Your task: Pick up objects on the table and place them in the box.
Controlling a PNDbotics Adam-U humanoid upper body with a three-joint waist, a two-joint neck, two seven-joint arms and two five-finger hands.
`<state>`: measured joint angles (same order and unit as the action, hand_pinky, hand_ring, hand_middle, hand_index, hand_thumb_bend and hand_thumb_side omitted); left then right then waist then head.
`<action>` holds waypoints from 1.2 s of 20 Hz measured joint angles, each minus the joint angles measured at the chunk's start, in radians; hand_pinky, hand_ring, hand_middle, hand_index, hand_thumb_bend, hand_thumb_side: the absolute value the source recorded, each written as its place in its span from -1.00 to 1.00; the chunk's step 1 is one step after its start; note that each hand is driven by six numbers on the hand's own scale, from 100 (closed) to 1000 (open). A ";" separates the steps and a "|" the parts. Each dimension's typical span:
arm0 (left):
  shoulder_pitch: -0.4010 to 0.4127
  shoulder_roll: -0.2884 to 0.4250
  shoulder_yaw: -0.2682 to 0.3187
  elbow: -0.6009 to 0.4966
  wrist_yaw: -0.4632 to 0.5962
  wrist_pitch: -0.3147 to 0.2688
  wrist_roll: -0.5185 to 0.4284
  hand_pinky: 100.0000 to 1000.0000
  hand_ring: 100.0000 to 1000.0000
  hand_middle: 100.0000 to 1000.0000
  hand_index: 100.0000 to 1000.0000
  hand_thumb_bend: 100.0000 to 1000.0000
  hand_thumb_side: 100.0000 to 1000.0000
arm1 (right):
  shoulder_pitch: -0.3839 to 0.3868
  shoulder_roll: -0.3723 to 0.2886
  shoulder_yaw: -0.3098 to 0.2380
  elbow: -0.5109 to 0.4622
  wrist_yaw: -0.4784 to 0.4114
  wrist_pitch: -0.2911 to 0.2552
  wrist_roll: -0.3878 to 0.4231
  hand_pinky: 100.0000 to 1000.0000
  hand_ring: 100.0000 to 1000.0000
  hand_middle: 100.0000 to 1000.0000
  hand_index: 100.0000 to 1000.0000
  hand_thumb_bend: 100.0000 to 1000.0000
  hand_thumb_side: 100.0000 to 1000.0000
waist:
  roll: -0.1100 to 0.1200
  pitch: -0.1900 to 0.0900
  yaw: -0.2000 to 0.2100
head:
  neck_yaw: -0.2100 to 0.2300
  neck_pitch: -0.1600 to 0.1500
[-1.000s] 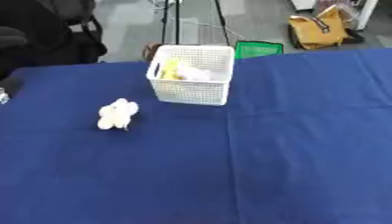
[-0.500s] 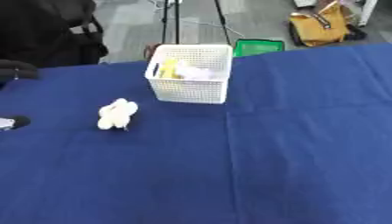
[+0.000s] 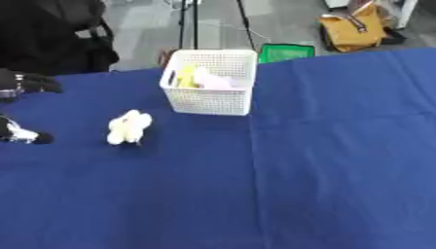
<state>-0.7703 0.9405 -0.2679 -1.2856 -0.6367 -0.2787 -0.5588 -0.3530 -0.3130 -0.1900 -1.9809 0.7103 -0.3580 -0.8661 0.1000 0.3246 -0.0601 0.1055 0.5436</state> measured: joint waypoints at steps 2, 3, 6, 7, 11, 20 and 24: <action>-0.027 -0.030 -0.006 0.035 0.007 -0.001 -0.001 0.80 0.87 0.88 1.00 0.00 0.48 | 0.001 0.000 0.000 0.000 0.000 0.000 0.000 0.40 0.37 0.15 0.47 -1.00 0.71 | -0.001 0.000 -0.002 | 0.002 0.000; -0.039 -0.043 -0.007 0.052 0.011 -0.001 -0.002 0.78 0.86 0.86 1.00 -0.04 0.44 | 0.001 0.000 0.000 0.000 -0.001 0.000 0.000 0.40 0.37 0.14 0.46 -1.00 0.70 | -0.001 0.000 -0.003 | 0.003 0.000; -0.060 -0.076 -0.012 0.093 0.014 0.000 0.001 0.76 0.85 0.86 1.00 -0.14 0.25 | 0.001 0.000 0.000 0.000 -0.002 0.000 0.000 0.40 0.37 0.14 0.46 -1.00 0.70 | -0.002 0.000 -0.008 | 0.006 0.000; -0.066 -0.086 -0.013 0.104 0.015 0.001 0.002 0.74 0.84 0.85 1.00 -0.17 0.14 | 0.001 0.000 0.000 0.000 -0.003 0.000 0.000 0.40 0.37 0.14 0.46 -1.00 0.70 | -0.002 0.000 -0.008 | 0.007 0.000; -0.086 -0.117 -0.019 0.133 0.015 0.009 0.016 0.75 0.84 0.85 1.00 -0.03 0.18 | 0.001 0.000 0.001 0.000 -0.007 0.000 0.000 0.40 0.37 0.14 0.45 -1.00 0.70 | -0.004 0.000 -0.010 | 0.008 0.000; -0.109 -0.173 -0.032 0.177 0.053 0.013 0.033 0.72 0.82 0.79 0.90 0.02 0.17 | 0.001 0.001 0.006 0.000 -0.010 0.000 0.000 0.40 0.37 0.14 0.44 -1.00 0.69 | -0.003 0.000 -0.022 | 0.008 -0.005; -0.110 -0.192 -0.033 0.195 0.053 0.023 0.062 0.74 0.83 0.79 0.97 0.04 0.12 | 0.001 0.001 0.006 0.000 -0.011 0.000 0.000 0.40 0.36 0.13 0.43 -1.00 0.68 | -0.003 0.003 -0.025 | 0.008 -0.006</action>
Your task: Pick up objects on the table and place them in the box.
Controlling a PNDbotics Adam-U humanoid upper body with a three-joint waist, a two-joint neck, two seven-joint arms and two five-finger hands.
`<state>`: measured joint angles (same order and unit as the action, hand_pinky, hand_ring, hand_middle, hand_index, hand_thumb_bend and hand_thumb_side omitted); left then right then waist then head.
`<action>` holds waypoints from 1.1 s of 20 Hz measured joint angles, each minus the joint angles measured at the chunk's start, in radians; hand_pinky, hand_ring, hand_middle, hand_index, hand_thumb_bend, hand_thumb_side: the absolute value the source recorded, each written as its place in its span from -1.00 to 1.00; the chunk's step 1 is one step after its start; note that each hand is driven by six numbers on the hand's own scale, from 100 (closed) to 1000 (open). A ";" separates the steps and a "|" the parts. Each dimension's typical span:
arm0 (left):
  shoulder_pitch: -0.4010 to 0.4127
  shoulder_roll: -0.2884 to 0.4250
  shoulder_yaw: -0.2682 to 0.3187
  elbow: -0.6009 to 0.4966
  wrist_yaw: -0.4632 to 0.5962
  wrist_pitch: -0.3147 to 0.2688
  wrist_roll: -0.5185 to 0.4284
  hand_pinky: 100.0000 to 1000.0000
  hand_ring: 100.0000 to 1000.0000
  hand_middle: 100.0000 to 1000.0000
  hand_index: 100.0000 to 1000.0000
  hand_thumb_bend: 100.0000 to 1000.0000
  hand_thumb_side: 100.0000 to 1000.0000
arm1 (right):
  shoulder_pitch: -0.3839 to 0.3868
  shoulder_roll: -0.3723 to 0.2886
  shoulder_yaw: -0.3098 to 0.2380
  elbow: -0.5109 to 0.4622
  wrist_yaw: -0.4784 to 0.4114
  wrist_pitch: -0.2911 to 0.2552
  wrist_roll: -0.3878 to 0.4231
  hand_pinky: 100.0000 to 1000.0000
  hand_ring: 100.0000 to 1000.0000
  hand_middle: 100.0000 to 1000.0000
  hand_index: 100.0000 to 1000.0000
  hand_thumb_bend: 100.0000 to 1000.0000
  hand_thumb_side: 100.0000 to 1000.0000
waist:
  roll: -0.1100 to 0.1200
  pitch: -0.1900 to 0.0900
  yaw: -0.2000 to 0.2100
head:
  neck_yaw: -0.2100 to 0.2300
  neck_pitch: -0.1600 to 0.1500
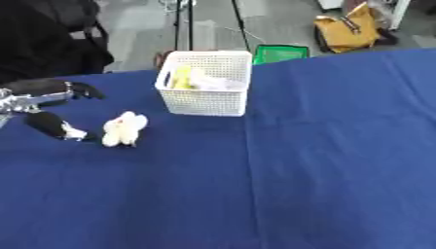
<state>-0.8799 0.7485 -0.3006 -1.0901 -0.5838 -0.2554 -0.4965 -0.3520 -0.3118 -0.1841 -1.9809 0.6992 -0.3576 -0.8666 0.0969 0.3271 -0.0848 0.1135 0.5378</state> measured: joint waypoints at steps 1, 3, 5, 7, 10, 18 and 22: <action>0.000 -0.005 -0.002 0.005 0.001 0.001 0.006 0.74 0.82 0.78 0.96 0.06 0.12 | 0.000 0.000 0.000 0.000 -0.001 0.000 0.000 0.40 0.36 0.13 0.43 -1.00 0.68 | 0.000 0.000 -0.001 | 0.000 -0.002; 0.000 -0.016 -0.005 0.016 0.006 0.003 0.016 0.73 0.81 0.77 0.96 0.08 0.12 | 0.000 0.000 0.000 0.000 -0.002 0.000 0.000 0.40 0.36 0.13 0.43 -1.00 0.68 | 0.000 0.001 -0.002 | 0.000 -0.003; 0.000 -0.026 -0.006 0.028 0.013 0.005 0.022 0.73 0.81 0.77 0.97 0.10 0.12 | 0.000 0.001 0.000 0.000 -0.003 0.000 0.000 0.40 0.36 0.13 0.43 -1.00 0.68 | 0.000 0.001 -0.002 | 0.000 -0.003; 0.000 -0.033 -0.009 0.038 0.014 0.006 0.025 0.73 0.81 0.77 0.98 0.10 0.13 | 0.000 0.001 0.000 0.000 -0.005 0.000 0.000 0.40 0.36 0.13 0.43 -1.00 0.68 | 0.000 0.002 -0.005 | 0.000 -0.003; 0.000 -0.046 -0.011 0.054 0.010 0.007 0.024 0.74 0.82 0.79 1.00 0.12 0.13 | 0.000 0.001 0.000 0.000 -0.006 0.000 0.000 0.40 0.36 0.12 0.43 -1.00 0.67 | 0.000 0.004 -0.008 | 0.000 -0.004; -0.003 -0.081 0.007 0.120 -0.048 0.019 0.020 0.74 0.84 0.80 1.00 0.12 0.13 | -0.001 0.003 0.000 0.000 -0.007 0.000 0.000 0.39 0.36 0.12 0.42 -1.00 0.65 | 0.006 0.008 -0.020 | 0.000 -0.005; -0.010 -0.097 0.020 0.148 -0.092 0.023 0.031 0.72 0.83 0.78 1.00 0.08 0.17 | -0.002 0.006 0.000 0.000 -0.012 0.000 0.000 0.39 0.36 0.11 0.41 -1.00 0.64 | 0.011 0.012 -0.027 | 0.001 -0.011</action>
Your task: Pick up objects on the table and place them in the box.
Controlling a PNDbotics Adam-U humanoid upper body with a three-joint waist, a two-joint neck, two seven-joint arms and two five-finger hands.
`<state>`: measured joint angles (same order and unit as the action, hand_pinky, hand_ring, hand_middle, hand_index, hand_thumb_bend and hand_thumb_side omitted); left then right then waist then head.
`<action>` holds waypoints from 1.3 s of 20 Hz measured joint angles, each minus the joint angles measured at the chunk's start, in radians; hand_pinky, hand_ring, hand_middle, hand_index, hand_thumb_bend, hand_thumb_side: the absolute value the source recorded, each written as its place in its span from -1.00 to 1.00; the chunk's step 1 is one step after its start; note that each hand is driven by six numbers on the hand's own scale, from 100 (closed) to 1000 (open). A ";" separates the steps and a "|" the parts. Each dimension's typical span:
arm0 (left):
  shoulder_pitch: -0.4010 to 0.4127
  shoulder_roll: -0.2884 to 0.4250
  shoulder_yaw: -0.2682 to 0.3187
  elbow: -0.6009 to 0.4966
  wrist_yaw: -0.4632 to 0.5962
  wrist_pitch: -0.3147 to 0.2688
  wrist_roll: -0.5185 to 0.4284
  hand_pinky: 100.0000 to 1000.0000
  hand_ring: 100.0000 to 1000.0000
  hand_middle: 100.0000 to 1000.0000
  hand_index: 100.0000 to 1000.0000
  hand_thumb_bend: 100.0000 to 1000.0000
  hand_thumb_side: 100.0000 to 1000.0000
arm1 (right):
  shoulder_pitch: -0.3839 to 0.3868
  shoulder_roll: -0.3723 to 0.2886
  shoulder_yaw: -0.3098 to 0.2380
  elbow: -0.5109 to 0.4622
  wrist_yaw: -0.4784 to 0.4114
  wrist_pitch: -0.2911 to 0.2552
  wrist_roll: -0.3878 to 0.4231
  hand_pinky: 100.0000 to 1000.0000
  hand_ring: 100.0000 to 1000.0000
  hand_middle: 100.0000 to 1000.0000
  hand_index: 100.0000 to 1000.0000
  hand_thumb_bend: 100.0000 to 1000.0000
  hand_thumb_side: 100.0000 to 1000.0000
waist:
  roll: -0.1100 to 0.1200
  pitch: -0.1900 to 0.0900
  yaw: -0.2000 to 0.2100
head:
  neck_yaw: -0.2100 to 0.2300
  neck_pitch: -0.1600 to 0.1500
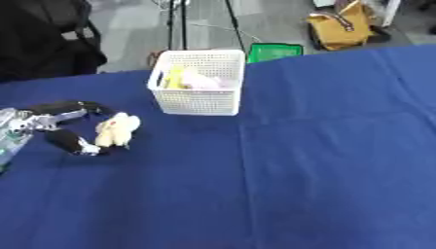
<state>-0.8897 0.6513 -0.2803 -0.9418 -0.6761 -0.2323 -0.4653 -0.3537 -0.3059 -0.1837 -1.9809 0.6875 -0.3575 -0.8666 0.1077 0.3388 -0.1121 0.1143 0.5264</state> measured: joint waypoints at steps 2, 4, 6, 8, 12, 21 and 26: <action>-0.001 -0.004 0.007 0.013 -0.033 0.003 0.014 0.72 0.83 0.77 1.00 0.07 0.18 | -0.003 0.002 0.000 0.000 -0.003 0.000 0.000 0.39 0.36 0.11 0.41 -1.00 0.64 | 0.002 0.000 -0.005 | 0.002 -0.001; -0.004 -0.011 0.013 0.024 -0.063 0.006 0.030 0.70 0.80 0.74 0.97 0.00 0.24 | -0.004 0.002 0.000 0.000 -0.004 0.000 0.000 0.39 0.36 0.11 0.41 -1.00 0.64 | 0.002 0.001 -0.006 | 0.004 -0.001; -0.004 -0.016 0.020 0.035 -0.085 0.009 0.050 0.66 0.77 0.70 0.95 -0.03 0.24 | -0.004 0.002 0.000 0.000 -0.004 0.000 0.000 0.39 0.36 0.11 0.41 -1.00 0.64 | 0.003 0.001 -0.007 | 0.006 -0.002; -0.005 -0.018 0.024 0.042 -0.101 0.012 0.068 0.64 0.75 0.68 0.93 -0.07 0.25 | -0.004 0.002 0.000 0.000 -0.006 0.000 0.000 0.39 0.36 0.11 0.41 -1.00 0.64 | 0.005 0.001 -0.009 | 0.008 -0.002; -0.006 -0.022 0.027 0.053 -0.127 0.018 0.095 0.60 0.71 0.61 0.88 -0.14 0.26 | -0.004 0.002 0.000 0.000 -0.008 -0.001 0.001 0.39 0.36 0.11 0.41 -1.00 0.64 | 0.006 0.002 -0.010 | 0.008 -0.005; -0.007 -0.028 0.033 0.070 -0.165 0.025 0.124 0.55 0.62 0.48 0.78 -0.16 0.23 | -0.007 0.002 -0.001 0.000 -0.017 -0.001 0.001 0.39 0.36 0.11 0.41 -1.00 0.62 | 0.007 0.007 -0.018 | 0.008 -0.010; -0.007 -0.035 0.038 0.078 -0.184 0.025 0.124 0.54 0.58 0.41 0.71 -0.16 0.21 | -0.007 0.002 -0.001 0.000 -0.025 -0.002 0.002 0.39 0.36 0.11 0.41 -1.00 0.62 | 0.008 0.010 -0.020 | 0.009 -0.013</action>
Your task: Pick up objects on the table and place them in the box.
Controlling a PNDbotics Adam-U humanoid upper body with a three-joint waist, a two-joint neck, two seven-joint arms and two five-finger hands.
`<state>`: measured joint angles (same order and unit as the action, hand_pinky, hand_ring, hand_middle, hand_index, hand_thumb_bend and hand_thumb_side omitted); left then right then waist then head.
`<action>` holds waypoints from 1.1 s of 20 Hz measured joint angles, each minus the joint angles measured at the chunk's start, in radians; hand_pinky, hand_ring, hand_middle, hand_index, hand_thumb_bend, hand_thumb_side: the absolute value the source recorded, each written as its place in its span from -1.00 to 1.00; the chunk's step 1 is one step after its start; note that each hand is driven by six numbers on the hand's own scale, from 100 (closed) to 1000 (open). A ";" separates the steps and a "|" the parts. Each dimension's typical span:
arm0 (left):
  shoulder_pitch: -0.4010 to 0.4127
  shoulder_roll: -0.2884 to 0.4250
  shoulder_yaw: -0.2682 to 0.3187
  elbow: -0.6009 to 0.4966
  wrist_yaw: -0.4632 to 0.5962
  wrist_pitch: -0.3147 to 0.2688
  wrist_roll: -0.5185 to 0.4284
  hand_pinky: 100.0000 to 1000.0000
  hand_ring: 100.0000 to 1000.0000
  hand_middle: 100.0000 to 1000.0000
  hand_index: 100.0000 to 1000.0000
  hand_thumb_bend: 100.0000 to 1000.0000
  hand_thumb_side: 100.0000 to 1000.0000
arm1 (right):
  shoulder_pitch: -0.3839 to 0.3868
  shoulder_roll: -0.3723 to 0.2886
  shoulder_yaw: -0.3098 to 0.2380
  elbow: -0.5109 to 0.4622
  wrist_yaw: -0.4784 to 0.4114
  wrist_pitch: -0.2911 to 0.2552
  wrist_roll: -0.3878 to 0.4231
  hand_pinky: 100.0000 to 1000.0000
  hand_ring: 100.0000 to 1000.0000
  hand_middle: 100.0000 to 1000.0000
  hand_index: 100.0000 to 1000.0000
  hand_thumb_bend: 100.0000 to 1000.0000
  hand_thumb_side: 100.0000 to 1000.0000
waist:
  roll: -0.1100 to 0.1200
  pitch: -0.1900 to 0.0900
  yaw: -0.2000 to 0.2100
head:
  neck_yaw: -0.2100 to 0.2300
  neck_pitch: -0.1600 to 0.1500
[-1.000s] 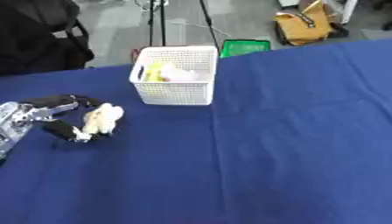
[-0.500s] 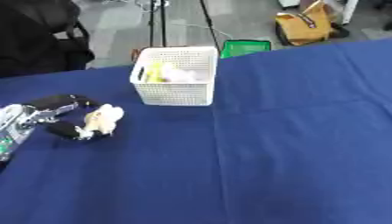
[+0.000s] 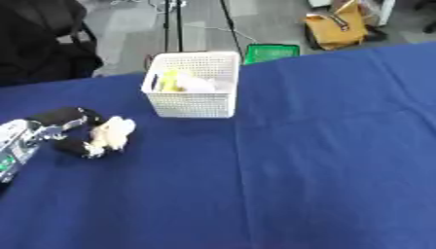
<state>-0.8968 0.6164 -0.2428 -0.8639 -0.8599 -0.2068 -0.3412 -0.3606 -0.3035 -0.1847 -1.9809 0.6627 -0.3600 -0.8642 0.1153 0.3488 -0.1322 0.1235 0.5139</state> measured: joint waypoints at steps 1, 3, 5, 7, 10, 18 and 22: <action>0.000 0.000 0.000 0.002 -0.002 0.000 -0.002 0.54 0.58 0.41 0.71 -0.16 0.21 | 0.000 0.000 0.000 0.000 -0.001 0.000 0.000 0.39 0.36 0.11 0.41 -1.00 0.62 | 0.000 0.001 -0.001 | 0.001 -0.002; -0.001 0.000 0.003 0.003 -0.003 0.000 -0.005 0.53 0.52 0.36 0.67 -0.18 0.20 | 0.000 0.000 0.000 0.000 -0.004 0.000 0.000 0.39 0.36 0.11 0.41 -1.00 0.62 | 0.000 0.002 -0.003 | 0.002 -0.004; -0.002 0.000 0.006 0.004 -0.004 -0.001 -0.006 0.52 0.48 0.33 0.65 -0.20 0.20 | 0.000 0.000 -0.001 0.000 -0.005 0.000 0.000 0.39 0.36 0.11 0.41 -1.00 0.62 | 0.000 0.002 -0.004 | 0.003 -0.005; -0.002 0.000 0.006 0.005 -0.004 -0.001 -0.007 0.50 0.37 0.24 0.57 -0.24 0.19 | 0.000 0.000 -0.002 0.000 -0.005 0.000 0.000 0.39 0.36 0.11 0.41 -1.00 0.62 | 0.001 0.003 -0.004 | 0.004 -0.005; -0.003 -0.001 0.007 0.005 -0.004 0.000 -0.006 0.45 0.21 0.12 0.47 -0.26 0.16 | 0.000 0.000 -0.005 0.000 -0.006 0.000 0.000 0.39 0.36 0.11 0.41 -1.00 0.62 | 0.001 0.003 -0.005 | 0.004 -0.006; -0.007 -0.010 0.013 0.015 -0.006 0.005 0.021 0.32 0.02 -0.08 0.27 -0.51 0.16 | 0.000 0.000 -0.006 0.000 -0.008 0.000 0.000 0.39 0.36 0.11 0.40 -1.00 0.62 | 0.001 0.003 -0.005 | 0.004 -0.006; -0.009 -0.010 0.013 0.017 -0.002 0.011 0.042 0.28 -0.02 -0.12 0.22 -0.55 0.15 | 0.000 0.000 -0.006 0.000 -0.009 0.000 0.000 0.39 0.36 0.11 0.40 -1.00 0.62 | 0.001 0.003 -0.005 | 0.006 -0.006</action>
<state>-0.9056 0.6066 -0.2299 -0.8471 -0.8619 -0.1960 -0.2990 -0.3605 -0.3035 -0.1904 -1.9809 0.6535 -0.3603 -0.8638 0.1159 0.3521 -0.1374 0.1295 0.5079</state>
